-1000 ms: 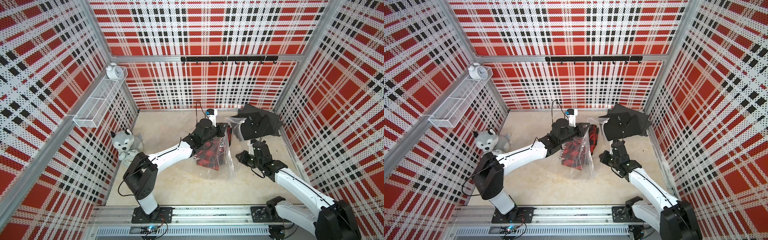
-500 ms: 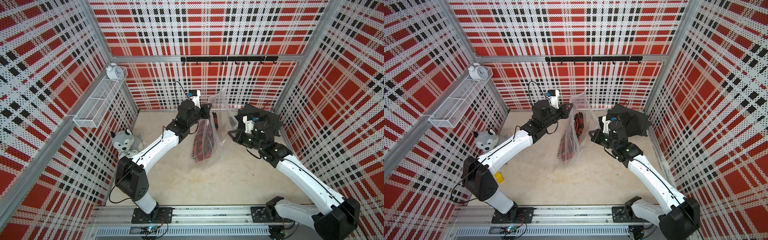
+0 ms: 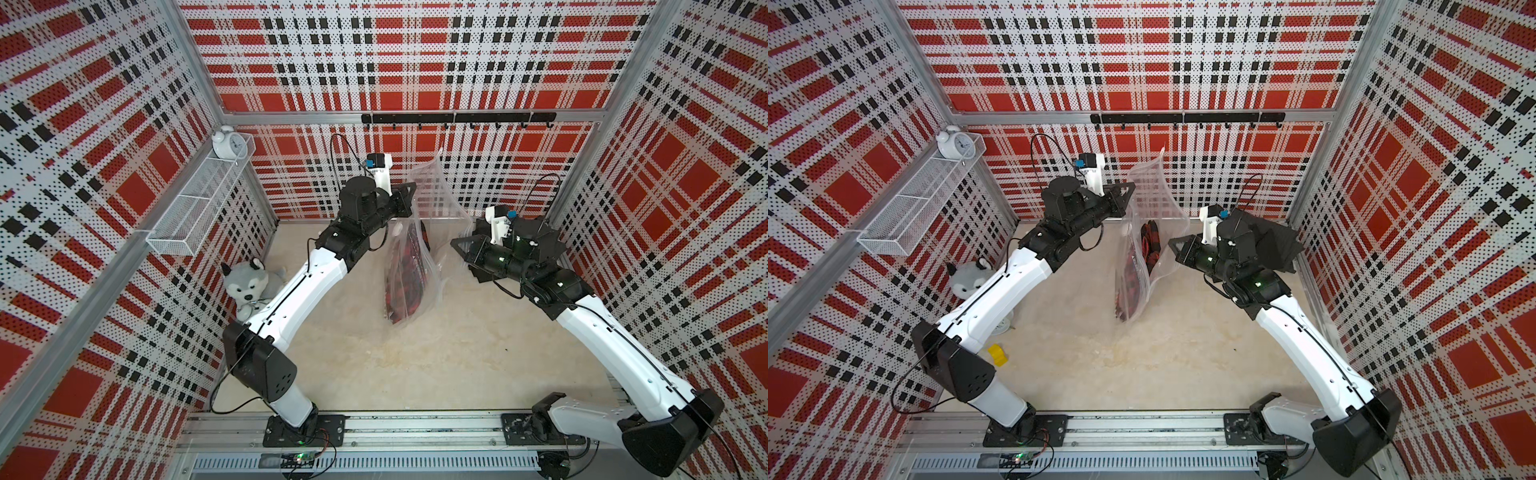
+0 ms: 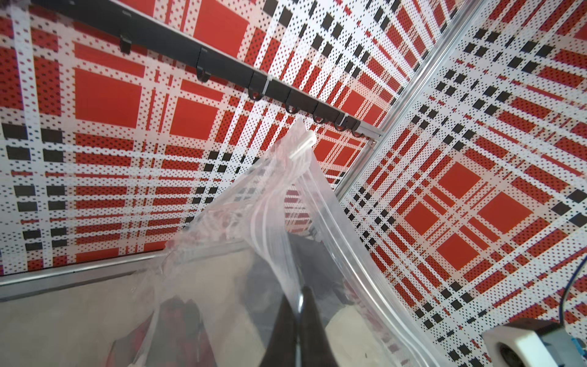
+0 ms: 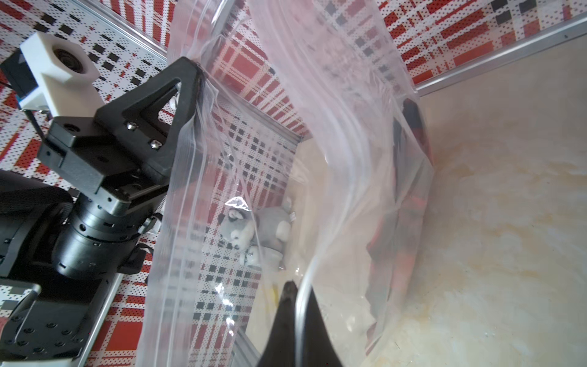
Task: Place the folded shirt into the vacuum bag
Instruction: Adjust the vacuum bag at the center of the board.
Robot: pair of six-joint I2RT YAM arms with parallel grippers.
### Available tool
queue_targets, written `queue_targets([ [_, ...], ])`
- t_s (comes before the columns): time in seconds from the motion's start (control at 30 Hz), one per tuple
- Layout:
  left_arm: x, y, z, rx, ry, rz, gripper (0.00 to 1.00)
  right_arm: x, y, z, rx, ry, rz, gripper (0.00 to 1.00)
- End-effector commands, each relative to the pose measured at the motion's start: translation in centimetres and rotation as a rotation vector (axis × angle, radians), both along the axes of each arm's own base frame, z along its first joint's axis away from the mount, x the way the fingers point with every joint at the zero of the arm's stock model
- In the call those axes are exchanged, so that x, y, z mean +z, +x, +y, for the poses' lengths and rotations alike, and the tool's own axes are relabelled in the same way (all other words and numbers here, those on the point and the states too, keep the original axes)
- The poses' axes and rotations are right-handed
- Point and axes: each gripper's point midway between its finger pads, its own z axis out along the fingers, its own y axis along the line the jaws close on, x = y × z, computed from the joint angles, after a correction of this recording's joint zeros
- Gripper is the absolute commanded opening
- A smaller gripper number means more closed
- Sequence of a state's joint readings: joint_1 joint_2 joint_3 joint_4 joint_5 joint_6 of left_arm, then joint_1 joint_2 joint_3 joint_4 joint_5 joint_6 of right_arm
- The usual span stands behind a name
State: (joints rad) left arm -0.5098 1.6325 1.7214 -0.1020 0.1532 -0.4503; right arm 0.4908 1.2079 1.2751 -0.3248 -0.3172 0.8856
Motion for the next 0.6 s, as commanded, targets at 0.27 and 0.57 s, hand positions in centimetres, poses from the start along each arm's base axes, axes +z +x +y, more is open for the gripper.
queue_targets([
  [0.27, 8.1, -1.9, 1.5, 0.011, -0.027, -0.169, 0.0, 4.6, -0.2, 2.3, 0.109, 0.129, -0.06, 0.02],
  [0.57, 11.2, -2.7, 3.0, 0.054, -0.041, -0.225, 0.0, 8.0, -1.2, 3.0, 0.173, 0.223, -0.101, 0.02],
])
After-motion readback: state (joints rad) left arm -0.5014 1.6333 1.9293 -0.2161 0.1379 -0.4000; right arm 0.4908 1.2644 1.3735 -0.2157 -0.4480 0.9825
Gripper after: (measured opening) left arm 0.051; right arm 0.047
